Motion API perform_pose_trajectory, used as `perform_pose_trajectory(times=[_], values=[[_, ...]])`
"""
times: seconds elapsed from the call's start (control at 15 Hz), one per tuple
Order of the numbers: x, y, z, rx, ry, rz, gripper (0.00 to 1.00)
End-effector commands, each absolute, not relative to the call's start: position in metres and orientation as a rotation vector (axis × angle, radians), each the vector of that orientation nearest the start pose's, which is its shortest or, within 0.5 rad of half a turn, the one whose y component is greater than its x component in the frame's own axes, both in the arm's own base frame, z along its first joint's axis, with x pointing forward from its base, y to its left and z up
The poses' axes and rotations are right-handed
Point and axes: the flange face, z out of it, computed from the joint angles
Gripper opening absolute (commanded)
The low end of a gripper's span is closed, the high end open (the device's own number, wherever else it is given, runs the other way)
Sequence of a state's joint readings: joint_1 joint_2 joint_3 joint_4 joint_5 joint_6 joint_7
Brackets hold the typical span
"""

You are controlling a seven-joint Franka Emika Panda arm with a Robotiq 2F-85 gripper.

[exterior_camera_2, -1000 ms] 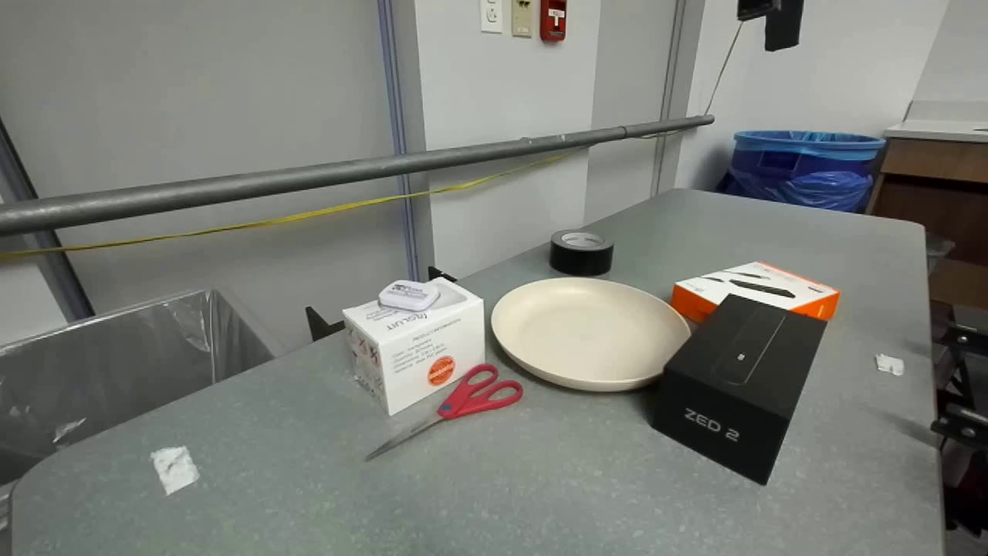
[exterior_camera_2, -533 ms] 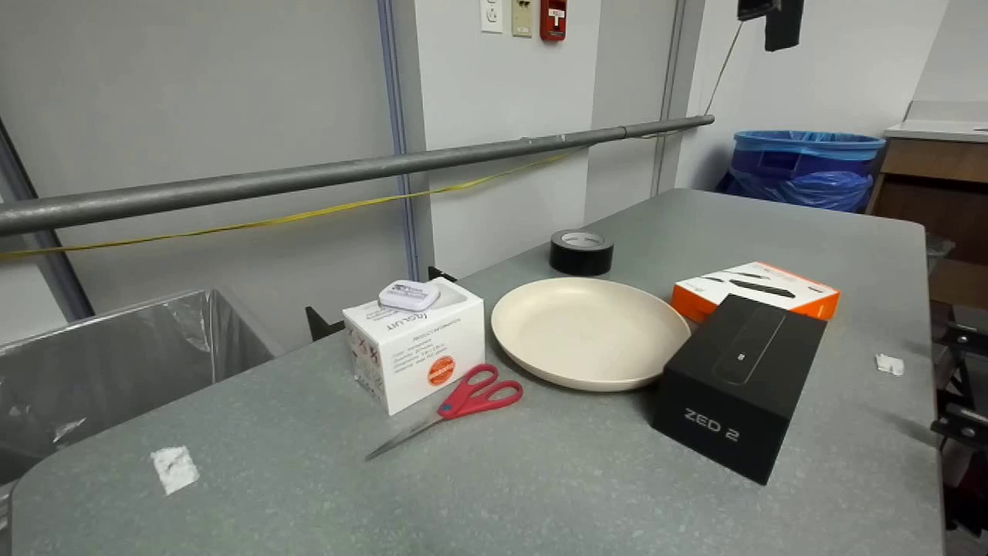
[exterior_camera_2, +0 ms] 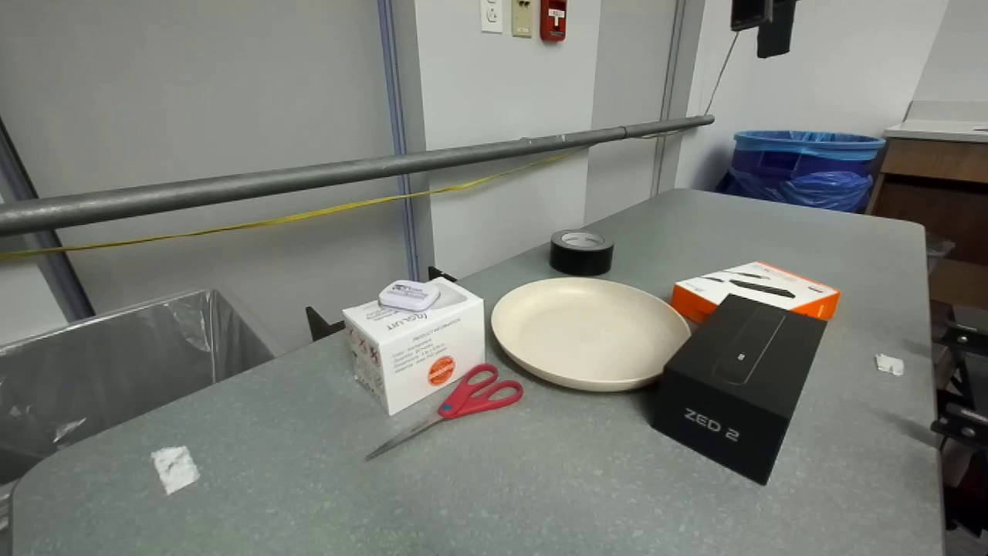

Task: Put the black masking tape on the plate

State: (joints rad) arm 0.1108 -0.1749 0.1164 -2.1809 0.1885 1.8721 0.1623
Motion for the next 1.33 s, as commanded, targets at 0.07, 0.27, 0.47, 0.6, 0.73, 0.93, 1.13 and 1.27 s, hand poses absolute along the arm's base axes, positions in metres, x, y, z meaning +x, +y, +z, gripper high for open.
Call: perform_pose_trajectory(times=[0.07,0.27,0.47,0.6,0.73,0.93,1.13,1.27], values=[[0.515,0.082,0.424,-3.044,-0.036,0.141,1.0],[0.555,0.043,0.402,-3.086,0.019,0.047,1.0],[0.592,0.008,0.387,-3.096,0.101,-0.028,1.0],[0.611,-0.007,0.38,-3.078,0.208,-0.045,1.0],[0.595,-0.005,0.379,-3.085,0.171,-0.025,1.0],[0.605,-0.009,0.375,-3.086,0.183,-0.029,1.0],[0.606,-0.008,0.377,-3.085,0.181,-0.034,1.0],[0.606,-0.008,0.377,-3.085,0.181,-0.035,1.0]])
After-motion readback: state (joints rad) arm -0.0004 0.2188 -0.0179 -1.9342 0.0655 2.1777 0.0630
